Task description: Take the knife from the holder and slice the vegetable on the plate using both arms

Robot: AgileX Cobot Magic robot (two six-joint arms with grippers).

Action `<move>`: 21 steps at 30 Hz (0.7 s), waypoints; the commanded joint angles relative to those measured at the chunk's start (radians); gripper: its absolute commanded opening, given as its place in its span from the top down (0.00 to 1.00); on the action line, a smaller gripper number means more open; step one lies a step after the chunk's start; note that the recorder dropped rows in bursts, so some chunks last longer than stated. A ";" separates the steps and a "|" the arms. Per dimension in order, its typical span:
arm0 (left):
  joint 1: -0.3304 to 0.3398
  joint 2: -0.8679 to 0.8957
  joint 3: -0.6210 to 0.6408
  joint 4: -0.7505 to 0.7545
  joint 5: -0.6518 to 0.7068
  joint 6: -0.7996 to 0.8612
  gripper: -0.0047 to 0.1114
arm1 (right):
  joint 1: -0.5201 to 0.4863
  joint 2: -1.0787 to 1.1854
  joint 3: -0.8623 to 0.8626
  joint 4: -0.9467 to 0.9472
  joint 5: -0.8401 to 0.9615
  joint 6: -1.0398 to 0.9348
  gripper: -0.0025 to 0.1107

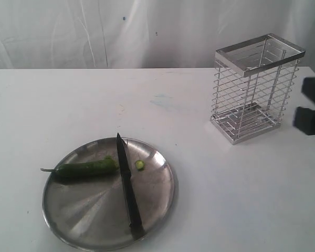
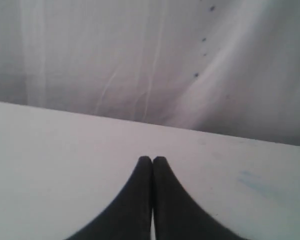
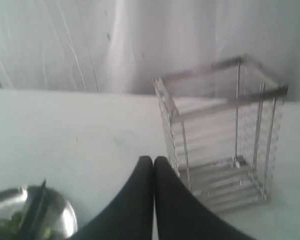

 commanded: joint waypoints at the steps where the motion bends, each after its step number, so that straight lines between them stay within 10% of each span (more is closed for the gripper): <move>1: 0.004 -0.078 0.007 0.019 -0.134 -0.010 0.96 | -0.011 -0.186 0.013 0.006 -0.002 -0.006 0.98; 14: 0.004 -0.090 0.007 0.019 -0.298 -0.010 0.96 | -0.033 -0.538 0.028 0.000 0.133 -0.004 0.98; 21: 0.004 -0.096 0.009 0.027 -0.297 -0.010 0.96 | -0.494 -0.663 0.129 0.002 -0.067 -0.104 0.98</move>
